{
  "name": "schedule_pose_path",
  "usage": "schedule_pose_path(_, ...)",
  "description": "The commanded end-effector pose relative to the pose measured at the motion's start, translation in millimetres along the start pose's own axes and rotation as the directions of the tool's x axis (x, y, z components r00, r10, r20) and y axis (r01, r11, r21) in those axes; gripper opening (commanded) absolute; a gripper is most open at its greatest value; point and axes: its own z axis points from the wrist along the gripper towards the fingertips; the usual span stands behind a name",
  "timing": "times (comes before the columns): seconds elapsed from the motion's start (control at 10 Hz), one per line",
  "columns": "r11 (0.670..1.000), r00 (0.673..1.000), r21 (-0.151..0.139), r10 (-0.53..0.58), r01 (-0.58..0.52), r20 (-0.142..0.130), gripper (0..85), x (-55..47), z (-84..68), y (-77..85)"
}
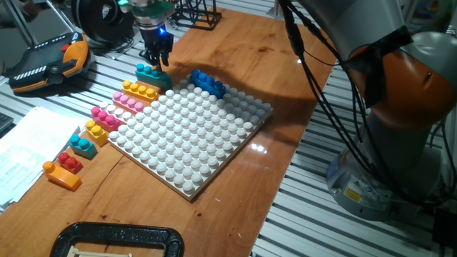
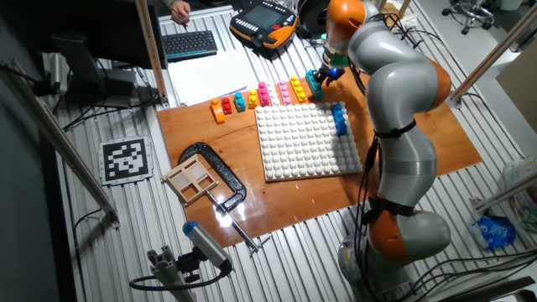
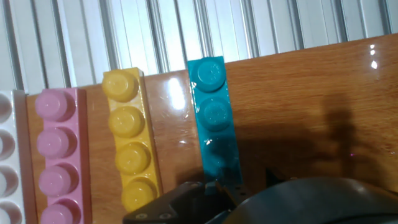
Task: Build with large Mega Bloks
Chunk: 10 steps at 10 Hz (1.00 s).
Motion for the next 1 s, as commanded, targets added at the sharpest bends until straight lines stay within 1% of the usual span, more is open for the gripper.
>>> schedule_pose_path(0.0, 1.000, 1.000, -0.007, 0.002, -0.002, 0.012, 34.0, 0.0, 0.2, -0.3)
schedule_pose_path(0.1, 1.000, 0.999, -0.011, 0.007, -0.007, 0.032, 34.0, -2.2, -0.8, 0.9)
schedule_pose_path(0.2, 1.000, 0.999, 0.001, 0.011, -0.011, 0.042, 34.0, -9.2, -3.7, 4.6)
schedule_pose_path(0.3, 1.000, 0.999, -0.001, 0.013, -0.013, 0.043, 34.0, -16.2, -4.5, 5.6)
schedule_pose_path(0.5, 1.000, 0.999, -0.005, 0.011, -0.011, 0.050, 34.0, -29.2, 2.3, 8.9)
schedule_pose_path(0.6, 1.000, 0.999, -0.007, 0.011, -0.011, 0.051, 34.0, -34.0, 4.3, 9.4)
schedule_pose_path(0.7, 1.000, 0.999, -0.014, 0.016, -0.016, 0.048, 34.0, -36.1, 4.3, 9.9)
schedule_pose_path(0.8, 0.999, 0.999, -0.027, 0.021, -0.020, 0.040, 34.0, -37.7, 3.6, 10.7)
schedule_pose_path(0.9, 0.999, 0.999, -0.031, 0.023, -0.022, 0.036, 34.0, -38.8, 4.5, 11.3)
